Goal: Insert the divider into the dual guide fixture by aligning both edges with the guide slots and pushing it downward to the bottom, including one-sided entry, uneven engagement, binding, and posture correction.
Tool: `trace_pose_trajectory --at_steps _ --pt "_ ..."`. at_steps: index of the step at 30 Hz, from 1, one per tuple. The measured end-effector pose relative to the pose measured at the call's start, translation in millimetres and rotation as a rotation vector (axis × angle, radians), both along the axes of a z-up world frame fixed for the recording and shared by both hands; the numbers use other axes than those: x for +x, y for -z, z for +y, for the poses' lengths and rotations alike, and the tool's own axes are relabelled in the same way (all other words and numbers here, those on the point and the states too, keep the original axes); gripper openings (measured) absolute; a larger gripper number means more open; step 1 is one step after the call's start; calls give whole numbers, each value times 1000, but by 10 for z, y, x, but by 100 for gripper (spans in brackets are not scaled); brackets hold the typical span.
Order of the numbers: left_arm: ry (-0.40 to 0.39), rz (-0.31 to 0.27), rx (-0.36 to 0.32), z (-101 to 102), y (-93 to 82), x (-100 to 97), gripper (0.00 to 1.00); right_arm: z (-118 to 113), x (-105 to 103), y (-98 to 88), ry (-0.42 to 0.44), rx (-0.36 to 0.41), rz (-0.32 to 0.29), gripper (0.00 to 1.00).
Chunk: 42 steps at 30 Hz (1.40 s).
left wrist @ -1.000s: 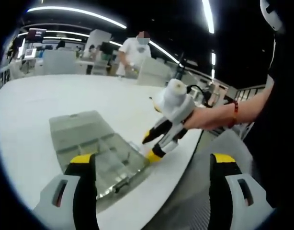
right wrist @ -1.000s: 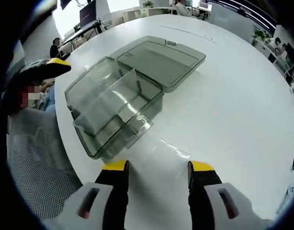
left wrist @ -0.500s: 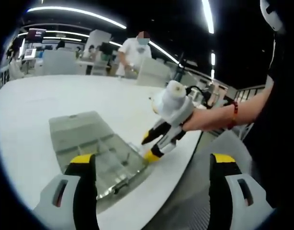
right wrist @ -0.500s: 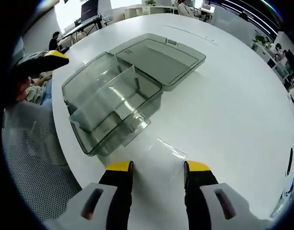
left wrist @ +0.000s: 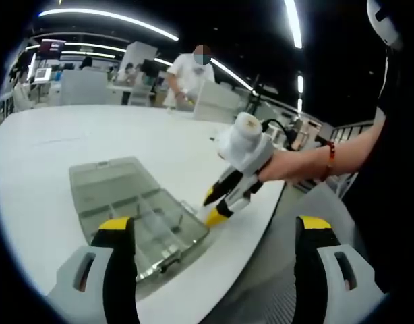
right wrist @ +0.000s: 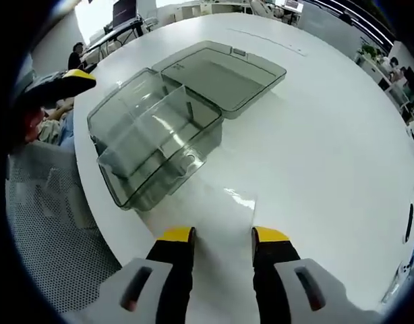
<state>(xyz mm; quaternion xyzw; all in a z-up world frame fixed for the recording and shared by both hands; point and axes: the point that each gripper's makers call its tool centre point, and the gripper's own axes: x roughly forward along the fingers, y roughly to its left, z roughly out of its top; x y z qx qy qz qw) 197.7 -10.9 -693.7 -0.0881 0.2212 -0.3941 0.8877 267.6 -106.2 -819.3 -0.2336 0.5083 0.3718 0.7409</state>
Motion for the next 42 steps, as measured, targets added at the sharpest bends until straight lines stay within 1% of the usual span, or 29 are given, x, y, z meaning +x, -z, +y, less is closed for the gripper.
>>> trace_pose_trajectory --at_steps 5,7,8,9,10,16,26,31,35,37,40,42 --pt "0 0 1 10 -6 0 97 42 36 -12 14 12 -21 36" --pt "-4 3 1 21 1 0 97 51 40 22 11 1 -25 35" --pt "-5 5 1 23 3 0 97 32 77 7 8 -13 -50 32" --pt "-6 5 3 24 3 -2 97 44 59 5 13 -6 -39 32" --pt "-6 5 2 25 1 -4 97 36 64 5 25 -6 -43 31" --pt "-7 7 -5 7 3 -3 97 35 60 -1 9 13 -60 28" --pt "5 4 -3 -29 -11 2 97 -5 63 -12 31 16 -55 27" --pt "7 7 -6 -47 -9 4 97 -28 119 -84 54 38 -77 27" --pt "12 10 -24 -88 -37 12 97 -41 127 -102 52 40 -86 27" --pt "16 9 -24 -111 -46 28 97 -55 163 -142 34 41 -130 27" --pt "22 3 -21 -136 -63 46 97 -59 168 -203 38 57 -151 27" --pt "25 0 -31 -160 -94 63 97 -50 178 -232 45 72 -159 27"
